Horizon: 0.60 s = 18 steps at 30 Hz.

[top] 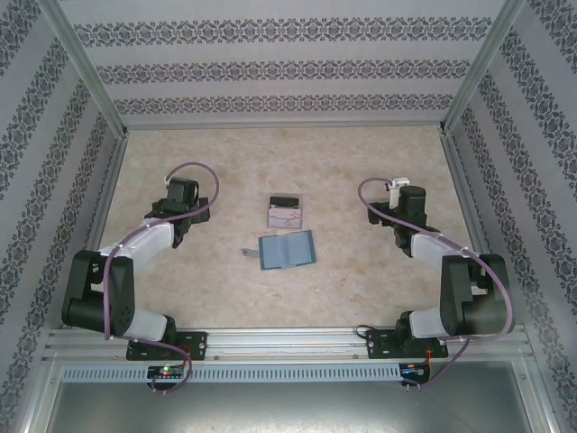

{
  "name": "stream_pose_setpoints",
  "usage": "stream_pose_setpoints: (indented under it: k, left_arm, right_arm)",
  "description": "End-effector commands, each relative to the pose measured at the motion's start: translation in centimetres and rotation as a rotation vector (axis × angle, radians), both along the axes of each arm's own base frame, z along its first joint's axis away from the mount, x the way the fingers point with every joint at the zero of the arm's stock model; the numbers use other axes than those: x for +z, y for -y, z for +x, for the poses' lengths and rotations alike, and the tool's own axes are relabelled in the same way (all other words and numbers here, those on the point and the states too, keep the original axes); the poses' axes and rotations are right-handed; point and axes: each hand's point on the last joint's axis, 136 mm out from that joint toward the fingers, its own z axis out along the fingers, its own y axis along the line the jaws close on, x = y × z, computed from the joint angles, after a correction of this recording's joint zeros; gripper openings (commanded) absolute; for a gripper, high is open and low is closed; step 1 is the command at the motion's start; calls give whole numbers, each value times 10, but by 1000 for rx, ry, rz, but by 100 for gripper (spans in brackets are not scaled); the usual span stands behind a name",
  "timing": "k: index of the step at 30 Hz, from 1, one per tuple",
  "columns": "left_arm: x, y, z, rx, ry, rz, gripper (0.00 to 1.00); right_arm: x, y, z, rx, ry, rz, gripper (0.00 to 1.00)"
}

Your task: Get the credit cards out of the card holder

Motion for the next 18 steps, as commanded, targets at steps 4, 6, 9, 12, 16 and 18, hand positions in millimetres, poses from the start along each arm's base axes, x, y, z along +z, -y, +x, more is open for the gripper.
stream_pose_setpoints:
  k: [4, 6, 9, 12, 16, 18]
  left_arm:
    - [11, -25, 20, -32, 266, -22, 100]
    - [14, -30, 24, -37, 332, -54, 100]
    - [14, -34, 28, -58, 389, -110, 100]
    - [10, -31, 31, -89, 375, -143, 100]
    - [13, -25, 31, -127, 393, -152, 100]
    - [12, -22, 31, -144, 396, -156, 100]
  right_arm:
    - [30, 4, 9, -52, 177, 38, 98]
    - [36, 1, 8, -57, 227, 85, 98]
    - [38, -3, 11, -51, 284, 124, 98]
    - [27, 3, 17, -83, 286, 122, 98]
    - [23, 1, 16, -72, 297, 122, 98]
    - [20, -6, 16, -36, 307, 118, 98]
